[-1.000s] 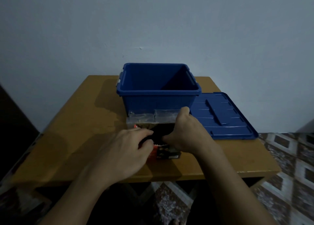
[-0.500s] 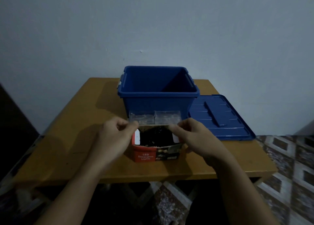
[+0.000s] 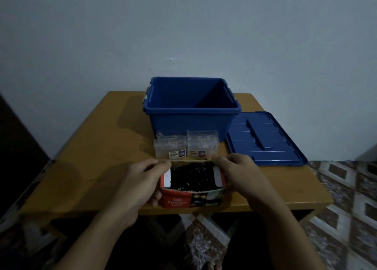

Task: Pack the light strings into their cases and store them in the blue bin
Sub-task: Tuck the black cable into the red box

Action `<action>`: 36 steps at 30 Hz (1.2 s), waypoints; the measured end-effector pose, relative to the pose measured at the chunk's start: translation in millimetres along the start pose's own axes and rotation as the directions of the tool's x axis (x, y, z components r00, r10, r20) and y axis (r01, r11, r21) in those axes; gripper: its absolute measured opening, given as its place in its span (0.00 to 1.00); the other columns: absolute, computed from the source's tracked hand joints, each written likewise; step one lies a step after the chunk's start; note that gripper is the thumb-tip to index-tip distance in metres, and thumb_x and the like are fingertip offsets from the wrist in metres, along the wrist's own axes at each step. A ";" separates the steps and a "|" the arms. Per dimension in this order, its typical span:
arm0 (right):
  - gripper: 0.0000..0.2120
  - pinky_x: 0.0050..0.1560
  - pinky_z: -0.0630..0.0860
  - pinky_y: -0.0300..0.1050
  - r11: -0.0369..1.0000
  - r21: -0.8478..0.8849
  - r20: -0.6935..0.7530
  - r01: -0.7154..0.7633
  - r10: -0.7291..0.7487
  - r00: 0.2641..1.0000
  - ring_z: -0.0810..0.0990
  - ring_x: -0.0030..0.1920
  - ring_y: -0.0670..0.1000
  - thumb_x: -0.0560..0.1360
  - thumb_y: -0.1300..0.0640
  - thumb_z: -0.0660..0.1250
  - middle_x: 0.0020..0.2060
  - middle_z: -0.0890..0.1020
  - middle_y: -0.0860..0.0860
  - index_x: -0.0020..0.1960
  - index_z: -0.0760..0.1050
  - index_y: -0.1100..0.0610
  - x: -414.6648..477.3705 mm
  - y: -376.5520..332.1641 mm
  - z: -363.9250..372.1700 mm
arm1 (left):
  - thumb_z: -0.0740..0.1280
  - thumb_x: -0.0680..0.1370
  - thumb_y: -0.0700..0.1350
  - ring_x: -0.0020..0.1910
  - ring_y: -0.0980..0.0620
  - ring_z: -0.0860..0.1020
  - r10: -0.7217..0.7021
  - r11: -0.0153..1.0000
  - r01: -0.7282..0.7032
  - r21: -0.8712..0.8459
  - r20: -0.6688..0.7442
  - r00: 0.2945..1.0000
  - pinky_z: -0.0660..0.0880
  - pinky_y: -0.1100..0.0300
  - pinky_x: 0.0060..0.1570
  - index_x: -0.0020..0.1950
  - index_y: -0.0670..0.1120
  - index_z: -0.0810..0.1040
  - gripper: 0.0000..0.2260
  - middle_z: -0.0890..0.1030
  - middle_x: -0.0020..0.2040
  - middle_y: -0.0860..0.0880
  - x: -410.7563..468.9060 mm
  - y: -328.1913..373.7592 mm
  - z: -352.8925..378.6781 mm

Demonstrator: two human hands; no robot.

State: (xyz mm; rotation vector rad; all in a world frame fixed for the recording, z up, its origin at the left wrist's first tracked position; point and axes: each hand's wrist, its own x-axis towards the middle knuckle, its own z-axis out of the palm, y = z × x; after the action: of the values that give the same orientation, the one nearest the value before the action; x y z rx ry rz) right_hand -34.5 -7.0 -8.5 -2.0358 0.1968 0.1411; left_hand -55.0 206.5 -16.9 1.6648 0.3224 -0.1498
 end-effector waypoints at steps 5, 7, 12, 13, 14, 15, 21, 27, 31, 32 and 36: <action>0.24 0.38 0.72 0.50 0.999 0.013 0.022 -0.032 0.032 0.999 0.78 0.37 0.54 0.77 0.45 0.67 0.36 0.79 0.55 0.53 0.79 0.68 -3.5 -0.8 -3.5 | 0.67 0.80 0.54 0.23 0.52 0.71 -0.017 1.000 0.017 -0.008 -0.003 1.000 0.65 0.60 0.21 0.48 0.42 0.81 0.15 0.74 0.29 0.46 -6.7 -0.8 1.3; 0.23 0.38 0.72 0.49 0.999 0.018 0.034 -0.047 0.046 0.998 0.78 0.37 0.53 0.78 0.45 0.67 0.36 0.79 0.55 0.53 0.80 0.67 -4.3 -0.9 -5.2 | 0.67 0.80 0.52 0.23 0.52 0.72 0.002 1.000 -0.002 -0.005 -0.003 1.000 0.66 0.60 0.21 0.48 0.41 0.81 0.14 0.74 0.28 0.47 -7.5 -1.3 2.1; 0.19 0.29 0.70 0.41 1.000 0.008 0.055 -0.024 0.024 0.998 0.76 0.29 0.46 0.79 0.46 0.66 0.32 0.78 0.51 0.49 0.81 0.64 -4.7 0.9 -6.5 | 0.66 0.81 0.48 0.22 0.52 0.71 0.086 0.996 -0.086 -0.001 -0.005 0.996 0.66 0.61 0.21 0.43 0.45 0.82 0.10 0.75 0.26 0.49 -6.1 -1.5 3.2; 0.18 0.27 0.69 0.40 0.999 0.033 0.043 -0.007 0.005 0.999 0.74 0.27 0.45 0.79 0.47 0.67 0.30 0.77 0.50 0.48 0.81 0.63 -4.5 1.1 -6.2 | 0.66 0.81 0.48 0.22 0.52 0.72 0.102 0.995 -0.102 0.005 -0.007 0.995 0.66 0.61 0.21 0.44 0.46 0.82 0.10 0.75 0.26 0.49 -5.0 -1.4 3.5; 0.16 0.26 0.69 0.39 0.997 0.072 0.032 0.012 -0.014 0.999 0.74 0.26 0.44 0.79 0.49 0.68 0.30 0.77 0.49 0.48 0.80 0.63 -4.2 1.0 -5.5 | 0.66 0.81 0.48 0.22 0.53 0.72 0.120 0.993 -0.120 0.012 -0.011 0.993 0.66 0.61 0.21 0.44 0.46 0.81 0.09 0.75 0.26 0.50 -3.9 -1.3 3.7; 0.14 0.26 0.70 0.39 0.992 0.123 0.026 0.034 -0.038 0.999 0.75 0.27 0.44 0.79 0.50 0.68 0.30 0.78 0.49 0.47 0.79 0.62 -4.4 0.3 -5.0 | 0.66 0.81 0.48 0.22 0.53 0.72 0.139 0.990 -0.139 0.020 -0.017 0.990 0.67 0.60 0.21 0.44 0.46 0.81 0.09 0.75 0.26 0.50 -2.4 -1.3 3.6; 0.07 0.36 0.75 0.46 0.922 0.307 -0.111 0.236 -0.212 0.971 0.79 0.37 0.51 0.81 0.59 0.65 0.38 0.83 0.55 0.45 0.80 0.57 -5.2 -0.5 2.7 | 0.65 0.82 0.44 0.26 0.56 0.73 0.229 0.973 -0.231 -0.022 -0.066 0.971 0.70 0.60 0.28 0.47 0.48 0.81 0.07 0.78 0.34 0.50 7.9 5.8 6.8; 0.13 0.38 0.79 0.39 0.844 0.462 -0.136 0.272 -0.235 0.962 0.84 0.45 0.47 0.80 0.67 0.61 0.47 0.86 0.48 0.52 0.82 0.54 -8.1 2.8 0.0 | 0.60 0.83 0.49 0.54 0.58 0.81 0.294 0.940 -0.299 -0.164 -0.056 0.954 0.75 0.57 0.52 0.57 0.54 0.84 0.13 0.85 0.53 0.57 6.3 9.1 2.4; 0.14 0.50 0.83 0.50 0.823 0.508 -0.028 0.254 -0.279 0.960 0.83 0.54 0.48 0.72 0.62 0.65 0.53 0.84 0.47 0.53 0.84 0.51 -11.8 16.8 -3.9 | 0.63 0.77 0.54 0.54 0.62 0.81 0.370 0.925 -0.361 -0.120 0.064 0.927 0.78 0.66 0.43 0.59 0.54 0.83 0.15 0.84 0.54 0.59 0.8 -2.7 -1.0; 0.15 0.50 0.82 0.47 0.822 0.508 0.000 0.259 -0.301 0.954 0.82 0.56 0.45 0.70 0.60 0.66 0.56 0.84 0.45 0.54 0.84 0.50 -13.9 19.5 -4.5 | 0.65 0.76 0.53 0.55 0.62 0.81 0.385 0.918 -0.371 -0.137 0.086 0.919 0.78 0.66 0.42 0.60 0.53 0.82 0.15 0.83 0.56 0.58 -0.7 -7.1 -1.8; 0.12 0.49 0.82 0.41 0.822 0.489 0.030 0.292 -0.350 0.936 0.78 0.61 0.37 0.74 0.63 0.73 0.64 0.78 0.40 0.56 0.83 0.51 -16.9 27.3 -2.8 | 0.72 0.73 0.59 0.65 0.62 0.75 0.420 0.907 -0.405 -0.119 0.166 0.892 0.81 0.58 0.51 0.62 0.61 0.81 0.17 0.78 0.65 0.63 -0.7 -19.9 -7.4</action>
State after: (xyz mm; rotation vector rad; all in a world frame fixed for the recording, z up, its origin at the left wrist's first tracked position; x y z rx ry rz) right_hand -56.4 -20.4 -27.9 -1.5288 -0.1797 -0.0025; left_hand -62.2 215.5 -34.7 1.5871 -0.1715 0.0268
